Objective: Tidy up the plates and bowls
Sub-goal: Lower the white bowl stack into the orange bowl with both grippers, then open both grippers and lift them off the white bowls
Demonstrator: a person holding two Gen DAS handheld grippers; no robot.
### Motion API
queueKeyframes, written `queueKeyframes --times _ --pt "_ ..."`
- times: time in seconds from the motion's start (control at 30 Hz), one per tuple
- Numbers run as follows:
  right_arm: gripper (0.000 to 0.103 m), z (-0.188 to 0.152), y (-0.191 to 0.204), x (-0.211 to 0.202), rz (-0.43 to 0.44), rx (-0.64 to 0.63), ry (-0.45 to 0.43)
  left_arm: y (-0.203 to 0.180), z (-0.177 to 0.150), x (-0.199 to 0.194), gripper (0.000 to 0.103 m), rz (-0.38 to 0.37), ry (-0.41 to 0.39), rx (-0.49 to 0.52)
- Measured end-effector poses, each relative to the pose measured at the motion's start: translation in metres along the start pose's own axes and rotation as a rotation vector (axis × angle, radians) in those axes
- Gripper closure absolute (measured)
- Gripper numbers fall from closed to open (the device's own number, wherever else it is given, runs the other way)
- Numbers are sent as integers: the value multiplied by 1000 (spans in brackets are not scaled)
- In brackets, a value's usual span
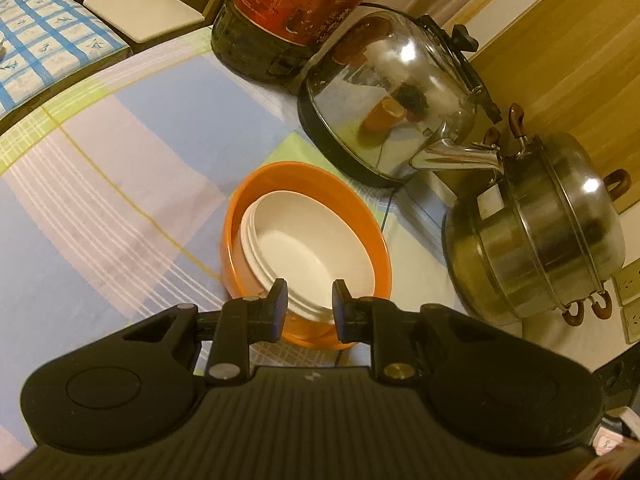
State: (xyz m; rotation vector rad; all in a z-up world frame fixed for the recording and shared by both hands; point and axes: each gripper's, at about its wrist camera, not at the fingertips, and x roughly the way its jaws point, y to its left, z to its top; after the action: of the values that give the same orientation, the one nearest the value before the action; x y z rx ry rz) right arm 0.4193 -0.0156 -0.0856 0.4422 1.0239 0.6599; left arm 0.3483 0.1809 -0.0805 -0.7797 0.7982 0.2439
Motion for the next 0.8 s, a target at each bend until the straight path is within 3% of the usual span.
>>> queueKeyframes --times 0.37,0.8 --pt "93 1 0 20 -41 -21 16 11 3 9 83 10 6 -26" --pt "92 -8 11 20 -94 -139 3 10 3 9 83 21 -5 -10"
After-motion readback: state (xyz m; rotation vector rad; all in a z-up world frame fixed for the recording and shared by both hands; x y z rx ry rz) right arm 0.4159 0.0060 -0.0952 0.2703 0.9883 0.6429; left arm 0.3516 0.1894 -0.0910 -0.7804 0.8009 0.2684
